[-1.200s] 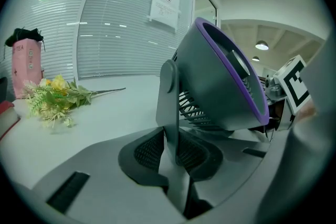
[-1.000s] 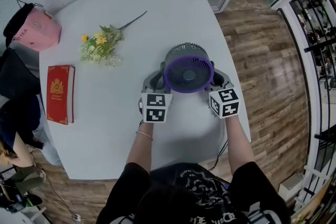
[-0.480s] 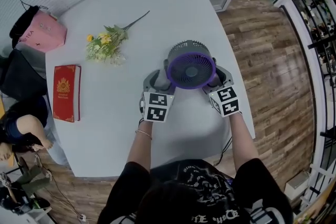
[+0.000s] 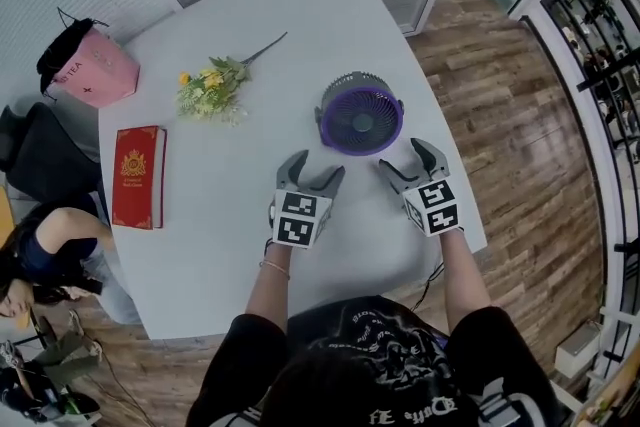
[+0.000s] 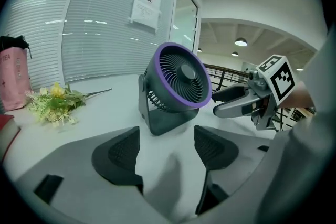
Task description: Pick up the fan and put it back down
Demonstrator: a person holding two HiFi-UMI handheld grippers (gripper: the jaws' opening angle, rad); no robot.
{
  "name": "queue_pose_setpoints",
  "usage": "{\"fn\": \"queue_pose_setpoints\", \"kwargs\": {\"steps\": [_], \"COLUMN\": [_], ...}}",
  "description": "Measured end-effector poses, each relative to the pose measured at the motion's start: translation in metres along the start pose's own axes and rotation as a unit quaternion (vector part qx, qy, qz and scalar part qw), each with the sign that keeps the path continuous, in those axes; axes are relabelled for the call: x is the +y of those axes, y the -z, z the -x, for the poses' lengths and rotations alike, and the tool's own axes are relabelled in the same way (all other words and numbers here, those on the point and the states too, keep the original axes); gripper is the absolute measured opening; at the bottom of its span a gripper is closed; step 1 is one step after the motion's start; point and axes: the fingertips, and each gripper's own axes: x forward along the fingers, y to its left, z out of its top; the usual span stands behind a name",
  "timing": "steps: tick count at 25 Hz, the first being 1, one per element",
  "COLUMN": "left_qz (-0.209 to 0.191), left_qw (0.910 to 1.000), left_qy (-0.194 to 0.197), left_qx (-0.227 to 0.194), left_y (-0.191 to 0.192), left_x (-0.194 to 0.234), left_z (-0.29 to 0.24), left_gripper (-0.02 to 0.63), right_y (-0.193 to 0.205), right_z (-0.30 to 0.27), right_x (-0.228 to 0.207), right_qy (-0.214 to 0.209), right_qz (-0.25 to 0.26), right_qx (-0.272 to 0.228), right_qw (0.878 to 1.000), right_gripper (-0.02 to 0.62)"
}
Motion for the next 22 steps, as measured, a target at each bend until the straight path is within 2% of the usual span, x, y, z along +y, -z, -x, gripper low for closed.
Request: {"fn": "queue_pose_setpoints", "kwargs": {"steps": [6,16,22], "left_qz": [-0.027,-0.002,-0.038], "left_qw": [0.9993,0.9975,0.9955], "left_qy": [0.01,0.017,0.024], "left_qx": [-0.026,-0.068,-0.083], "left_y": [0.0,0.018,0.033], "left_x": [-0.019,-0.025,-0.034], "left_z": [0.049,0.15,0.203], "left_gripper": [0.328,0.328,0.328], "right_y": [-0.013,-0.026,-0.033], "right_z": [0.042,0.107,0.143], "right_x": [0.027,0.104,0.154], "right_qy": [0.029,0.057,0.076], "right_qz": [0.0,0.012,0.017], "right_qx": [-0.026,-0.052,-0.082], "right_qw": [0.999,0.997,0.994], "right_gripper": [0.327,0.327,0.328]}}
